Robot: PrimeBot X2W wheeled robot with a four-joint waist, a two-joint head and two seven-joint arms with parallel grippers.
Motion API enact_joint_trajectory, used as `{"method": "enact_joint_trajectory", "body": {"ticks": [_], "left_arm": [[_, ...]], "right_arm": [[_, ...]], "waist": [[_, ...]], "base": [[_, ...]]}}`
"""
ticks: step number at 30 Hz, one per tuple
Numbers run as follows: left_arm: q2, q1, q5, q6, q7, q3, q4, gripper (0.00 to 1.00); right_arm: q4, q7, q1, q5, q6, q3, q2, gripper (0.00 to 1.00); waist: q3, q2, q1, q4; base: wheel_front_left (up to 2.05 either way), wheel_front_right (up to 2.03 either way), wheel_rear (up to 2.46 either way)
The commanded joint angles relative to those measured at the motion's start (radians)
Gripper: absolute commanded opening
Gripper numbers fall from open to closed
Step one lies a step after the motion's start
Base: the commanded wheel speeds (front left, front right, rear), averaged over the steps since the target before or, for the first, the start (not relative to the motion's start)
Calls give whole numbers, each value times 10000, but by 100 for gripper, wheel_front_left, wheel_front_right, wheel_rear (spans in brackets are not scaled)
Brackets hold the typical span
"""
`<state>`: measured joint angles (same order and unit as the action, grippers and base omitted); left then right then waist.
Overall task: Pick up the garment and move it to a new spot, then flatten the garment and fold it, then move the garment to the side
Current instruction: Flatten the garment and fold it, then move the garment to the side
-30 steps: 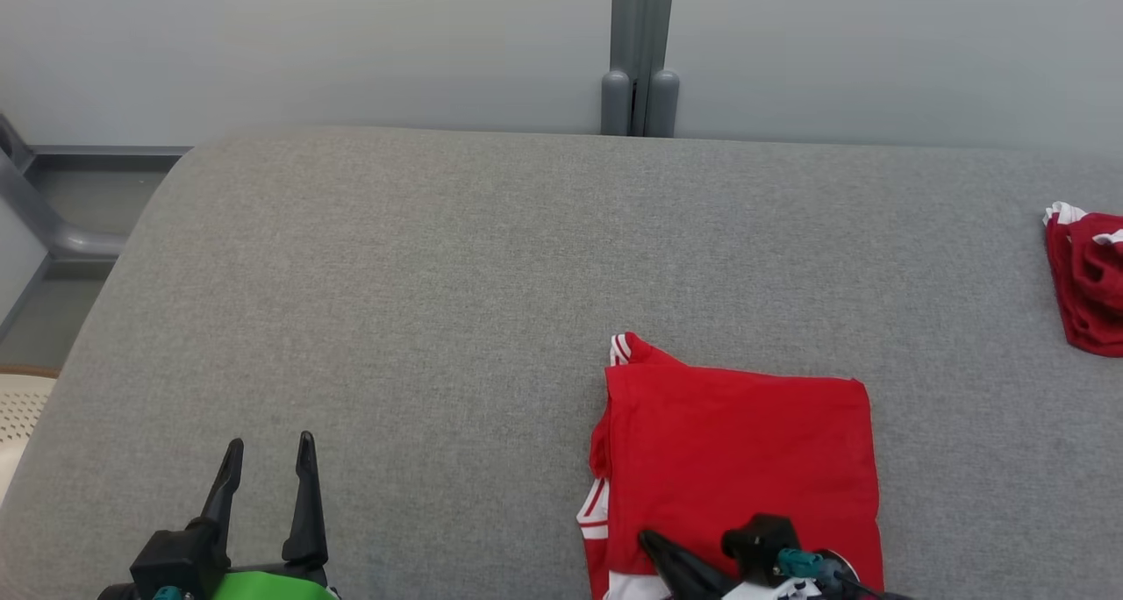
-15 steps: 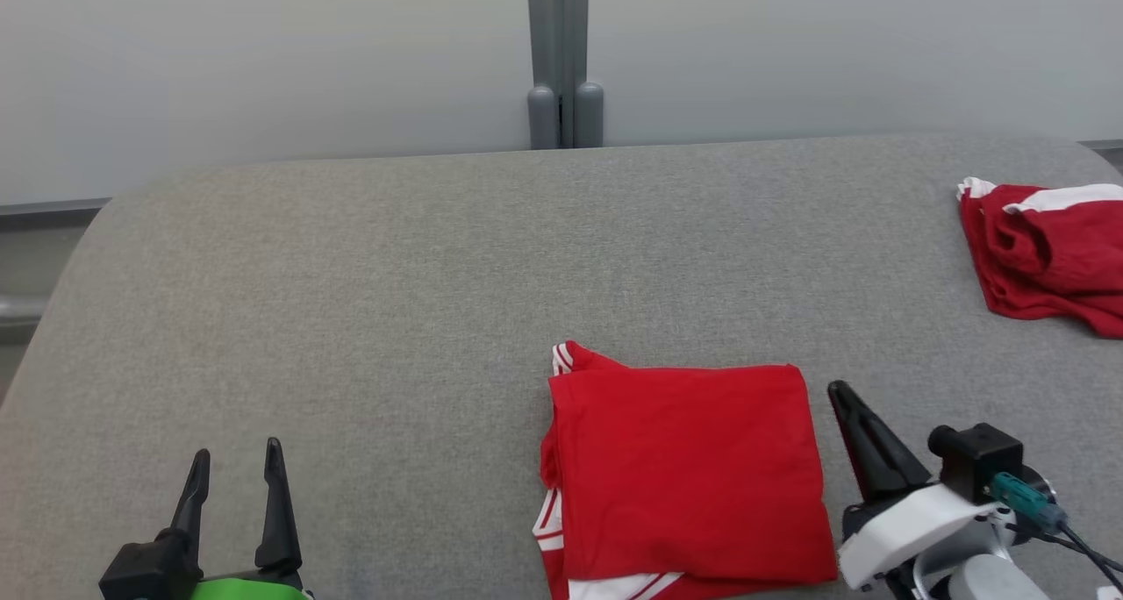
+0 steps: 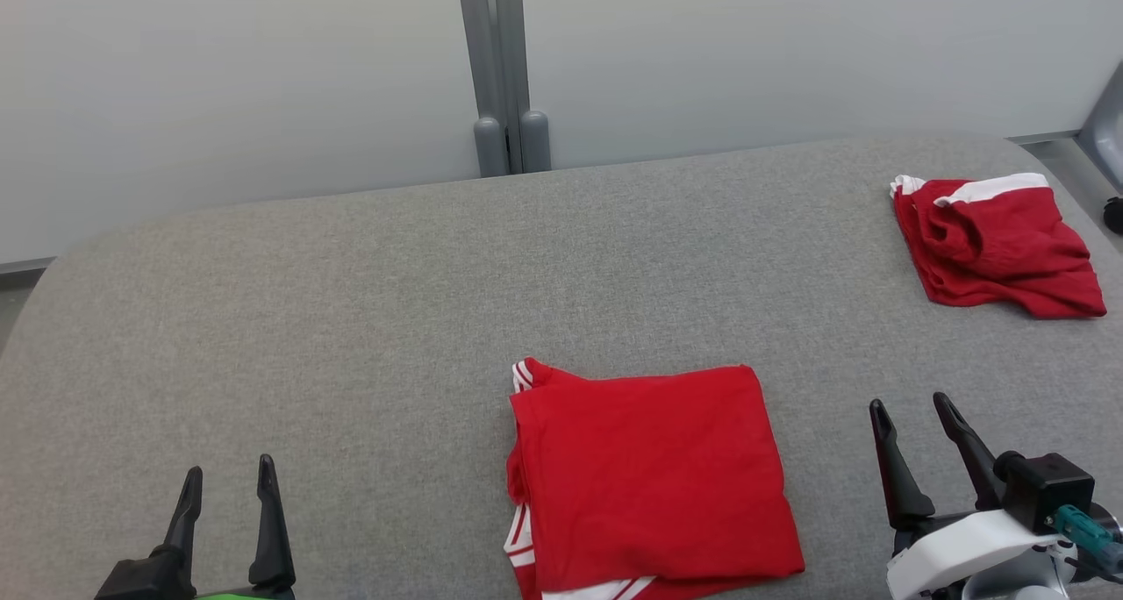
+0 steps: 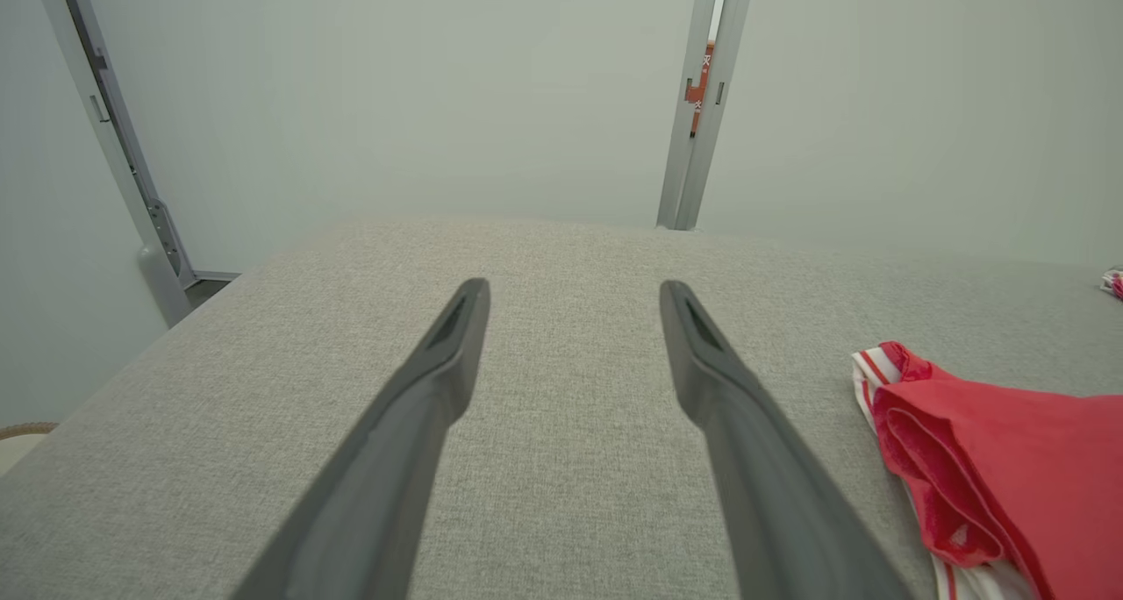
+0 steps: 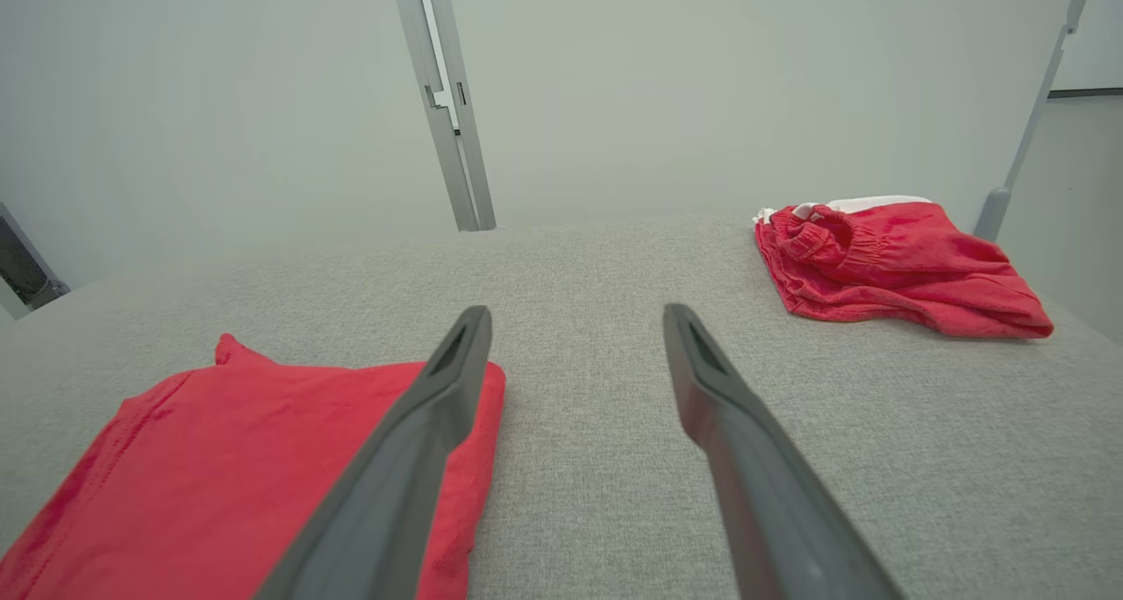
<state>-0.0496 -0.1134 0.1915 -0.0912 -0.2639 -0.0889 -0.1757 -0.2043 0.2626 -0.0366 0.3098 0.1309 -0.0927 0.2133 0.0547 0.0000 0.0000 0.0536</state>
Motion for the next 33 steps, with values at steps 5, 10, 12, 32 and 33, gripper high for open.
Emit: {"method": "enact_joint_trajectory", "body": {"ticks": [5, 10, 12, 32, 33], "left_arm": [[-23, -183, -168, -100, 2, 33, -91, 100], [-23, -236, -312, -217, 2, 62, -132, 100], [-23, -235, -347, -238, 2, 42, -110, 100], [-54, -229, -454, -400, 2, -61, 76, 100], [-53, -231, -446, -403, 2, -70, 67, 100]], "right_arm": [[99, 27, -107, -193, -3, -97, -81, 100], [163, 27, -43, -315, -3, -166, -105, 100], [221, 27, -15, -358, -3, -165, -97, 100], [290, 28, -105, -543, -3, -162, -127, 100], [286, 28, -105, -520, -3, -168, -127, 100]], "waist": [[85, 0, 0, -10], [133, 0, 0, -90], [142, 0, 0, -119], [178, 0, 0, -232], [179, 0, 0, -234]], "base": [[0, 0, 0], [0, 0, 0], [0, 0, 0], [0, 0, 0], [0, 0, 0]]}}
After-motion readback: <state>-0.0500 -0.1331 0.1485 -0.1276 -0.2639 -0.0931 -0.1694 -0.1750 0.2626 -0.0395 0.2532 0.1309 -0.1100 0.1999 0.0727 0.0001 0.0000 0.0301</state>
